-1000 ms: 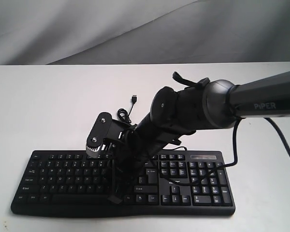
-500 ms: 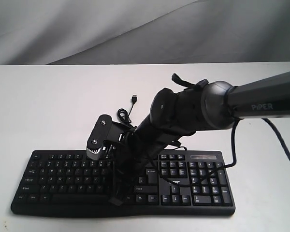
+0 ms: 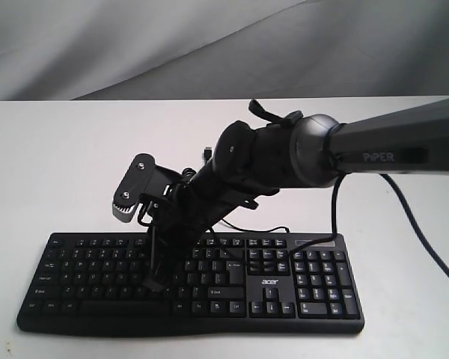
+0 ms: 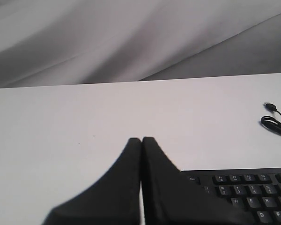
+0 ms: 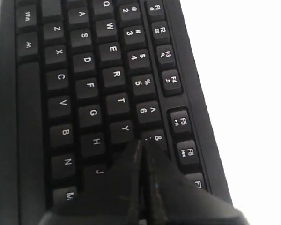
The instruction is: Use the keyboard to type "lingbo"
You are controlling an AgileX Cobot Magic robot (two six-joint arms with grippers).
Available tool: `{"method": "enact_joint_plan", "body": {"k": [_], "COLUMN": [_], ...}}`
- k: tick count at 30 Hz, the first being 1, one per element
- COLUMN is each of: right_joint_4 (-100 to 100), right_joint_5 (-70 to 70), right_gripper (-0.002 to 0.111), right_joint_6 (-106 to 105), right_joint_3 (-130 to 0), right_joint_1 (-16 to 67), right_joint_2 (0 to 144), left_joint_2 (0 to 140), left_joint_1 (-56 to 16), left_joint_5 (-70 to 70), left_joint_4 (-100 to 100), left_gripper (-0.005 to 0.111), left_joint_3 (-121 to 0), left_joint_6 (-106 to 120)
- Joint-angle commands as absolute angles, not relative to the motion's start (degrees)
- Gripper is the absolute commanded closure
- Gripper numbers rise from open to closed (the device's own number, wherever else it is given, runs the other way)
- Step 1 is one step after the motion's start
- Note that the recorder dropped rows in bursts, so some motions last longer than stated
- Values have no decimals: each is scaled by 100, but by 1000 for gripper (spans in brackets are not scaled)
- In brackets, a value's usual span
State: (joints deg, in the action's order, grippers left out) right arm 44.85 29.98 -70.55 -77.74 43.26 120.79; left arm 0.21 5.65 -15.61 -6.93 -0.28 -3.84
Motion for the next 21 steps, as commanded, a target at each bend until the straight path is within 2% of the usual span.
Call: {"method": "enact_joint_plan", "body": {"k": [1,21], "right_joint_4": [4386,4045], "right_joint_5": [3150,3361], "right_gripper": [108,108], "right_joint_6": [-6968,-6543], "right_joint_3": [-7848,-7848], "right_joint_1": [4347,4347], "right_joint_2": [12109,12109], "left_joint_2": [0,0], "left_joint_1": [571,571], "left_joint_5": [-1523,-1523], "left_joint_4": [-671,-671], "left_gripper": [106,106], "left_joint_3": [0,0], "left_joint_6": [-396,-396]}}
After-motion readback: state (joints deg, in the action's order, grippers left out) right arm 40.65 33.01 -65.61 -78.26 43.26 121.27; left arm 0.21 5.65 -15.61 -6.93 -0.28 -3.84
